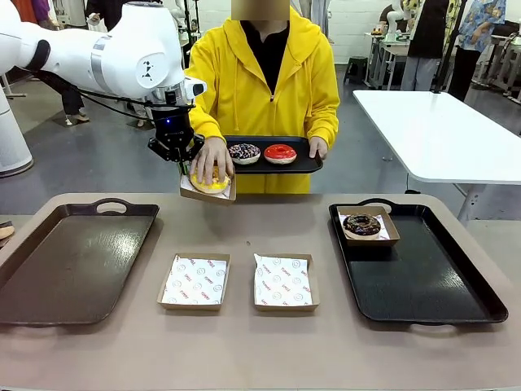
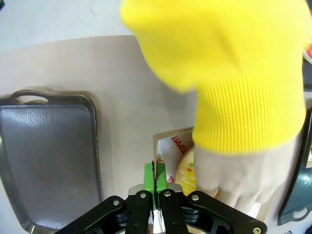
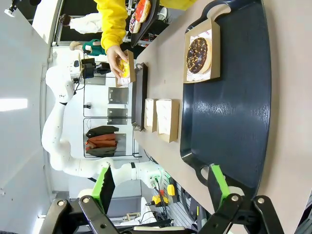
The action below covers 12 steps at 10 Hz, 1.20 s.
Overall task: Individually package the donuts and arrange them on the tray.
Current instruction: Place the picked Paper togo box on the Handle tray while simultaneously picking up another Paper togo box from the table with the other hand.
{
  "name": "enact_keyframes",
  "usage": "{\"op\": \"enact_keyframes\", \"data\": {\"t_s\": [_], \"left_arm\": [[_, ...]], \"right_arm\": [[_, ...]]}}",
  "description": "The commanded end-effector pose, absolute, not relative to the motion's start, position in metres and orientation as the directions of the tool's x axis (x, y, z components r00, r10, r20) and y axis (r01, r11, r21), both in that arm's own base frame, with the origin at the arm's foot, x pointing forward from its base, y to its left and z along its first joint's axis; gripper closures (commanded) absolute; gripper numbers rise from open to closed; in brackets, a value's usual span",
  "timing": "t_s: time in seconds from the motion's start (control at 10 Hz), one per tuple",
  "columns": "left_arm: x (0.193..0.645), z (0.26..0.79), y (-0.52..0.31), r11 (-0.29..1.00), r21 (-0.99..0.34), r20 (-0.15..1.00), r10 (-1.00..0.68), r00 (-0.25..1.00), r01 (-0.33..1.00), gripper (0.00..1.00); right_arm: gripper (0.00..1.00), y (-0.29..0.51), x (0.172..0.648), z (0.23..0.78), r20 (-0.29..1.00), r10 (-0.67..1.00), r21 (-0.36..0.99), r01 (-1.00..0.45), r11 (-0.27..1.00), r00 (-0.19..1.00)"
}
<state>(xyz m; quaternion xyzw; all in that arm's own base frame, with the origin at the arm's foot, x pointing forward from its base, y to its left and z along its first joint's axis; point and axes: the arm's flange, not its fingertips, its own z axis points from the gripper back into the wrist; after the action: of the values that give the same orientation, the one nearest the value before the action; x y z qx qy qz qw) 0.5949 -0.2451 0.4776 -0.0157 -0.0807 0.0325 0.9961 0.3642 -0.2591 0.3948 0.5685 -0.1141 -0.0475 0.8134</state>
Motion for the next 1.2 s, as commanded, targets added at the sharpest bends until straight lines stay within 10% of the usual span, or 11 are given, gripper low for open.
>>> {"op": "enact_keyframes", "data": {"t_s": [0.0,1.1], "left_arm": [[0.5938,0.4762,-0.2424,0.998,-0.042,0.161,0.06,0.985,-0.054,1.0],[0.5938,0.4762,-0.2424,0.998,-0.042,0.161,0.06,0.985,-0.054,1.0]], "right_arm": [[0.0,-0.2593,0.3624,0.3969,0.132,-0.208,0.937,-0.054,0.344,0.969],[0.0,-0.2593,0.3624,0.3969,0.132,-0.208,0.937,-0.054,0.344,0.969]]}}
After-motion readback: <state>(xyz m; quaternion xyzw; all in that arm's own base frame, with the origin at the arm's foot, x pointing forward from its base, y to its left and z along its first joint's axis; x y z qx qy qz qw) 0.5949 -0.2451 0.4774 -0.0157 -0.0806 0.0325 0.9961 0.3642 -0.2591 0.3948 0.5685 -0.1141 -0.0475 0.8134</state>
